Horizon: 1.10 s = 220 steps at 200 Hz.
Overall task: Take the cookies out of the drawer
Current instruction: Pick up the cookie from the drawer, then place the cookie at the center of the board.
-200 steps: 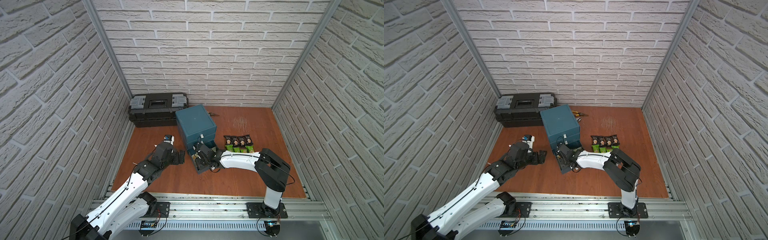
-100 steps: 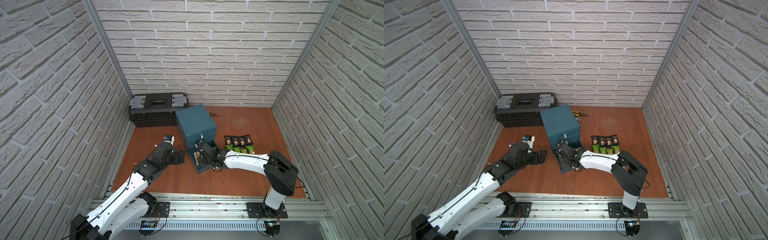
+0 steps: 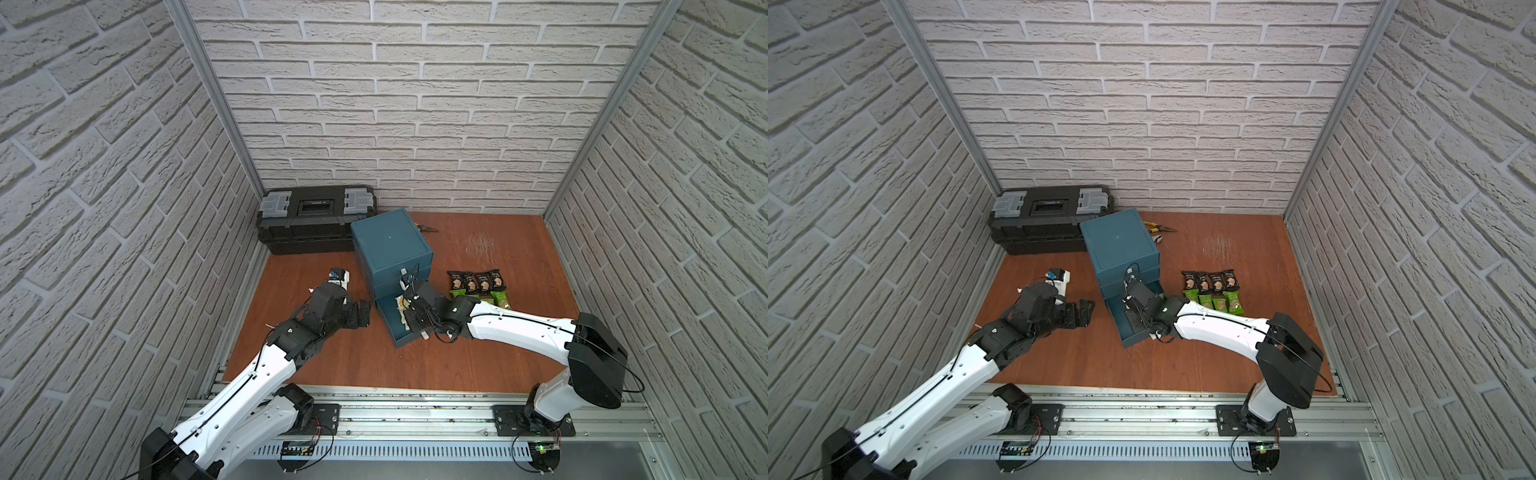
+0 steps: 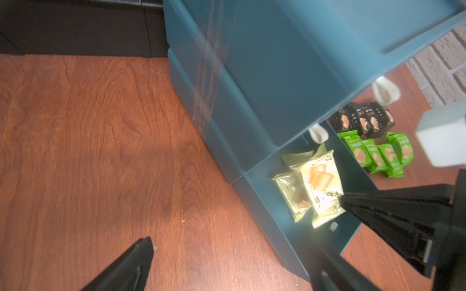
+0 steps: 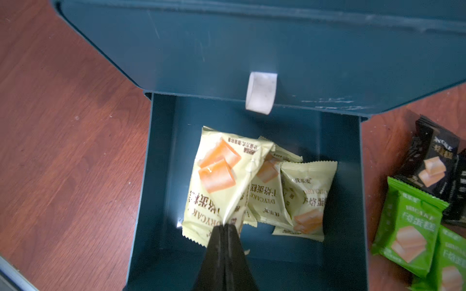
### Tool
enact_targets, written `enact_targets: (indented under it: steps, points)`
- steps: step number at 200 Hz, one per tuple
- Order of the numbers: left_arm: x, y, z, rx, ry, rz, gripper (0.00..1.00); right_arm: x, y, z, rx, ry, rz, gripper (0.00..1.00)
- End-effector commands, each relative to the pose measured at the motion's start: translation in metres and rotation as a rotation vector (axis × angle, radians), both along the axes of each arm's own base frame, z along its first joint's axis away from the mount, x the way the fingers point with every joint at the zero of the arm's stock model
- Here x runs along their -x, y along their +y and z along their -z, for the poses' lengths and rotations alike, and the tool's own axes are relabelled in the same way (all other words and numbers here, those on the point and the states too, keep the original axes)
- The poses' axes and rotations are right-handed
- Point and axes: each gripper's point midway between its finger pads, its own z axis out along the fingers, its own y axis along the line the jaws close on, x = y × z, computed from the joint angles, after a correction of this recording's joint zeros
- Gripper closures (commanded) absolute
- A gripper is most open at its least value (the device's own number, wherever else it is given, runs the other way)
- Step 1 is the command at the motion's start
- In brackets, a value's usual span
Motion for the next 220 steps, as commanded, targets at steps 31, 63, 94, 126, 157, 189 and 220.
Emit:
enact_targets:
  steps: [31, 63, 94, 126, 157, 189, 220]
  points:
    - [0.006, -0.048, -0.05, 0.066, -0.177, 0.198, 0.01, 0.012, -0.02, -0.039, -0.091, -0.03, -0.008, 0.98]
    - [0.024, -0.08, -0.07, 0.077, -0.272, 0.321, 0.01, 0.022, -0.053, -0.052, -0.109, -0.03, 0.026, 0.98]
    - [0.04, -0.115, -0.083, 0.12, -0.32, 0.433, 0.01, 0.03, -0.093, -0.063, -0.154, -0.046, 0.086, 0.98]
    - [0.052, -0.156, -0.082, 0.19, -0.357, 0.525, 0.01, 0.035, -0.131, -0.054, -0.191, -0.023, 0.192, 0.98]
    - [0.071, -0.196, -0.075, 0.288, -0.336, 0.639, 0.01, 0.042, -0.159, -0.033, -0.211, 0.0, 0.301, 0.98]
    - [0.089, -0.208, -0.041, 0.23, -0.25, 0.714, 0.02, 0.048, -0.169, -0.007, -0.2, 0.051, 0.349, 0.98]
    - [0.093, -0.189, -0.013, 0.158, -0.199, 0.686, 0.02, 0.052, -0.179, 0.02, -0.149, 0.08, 0.382, 0.98]
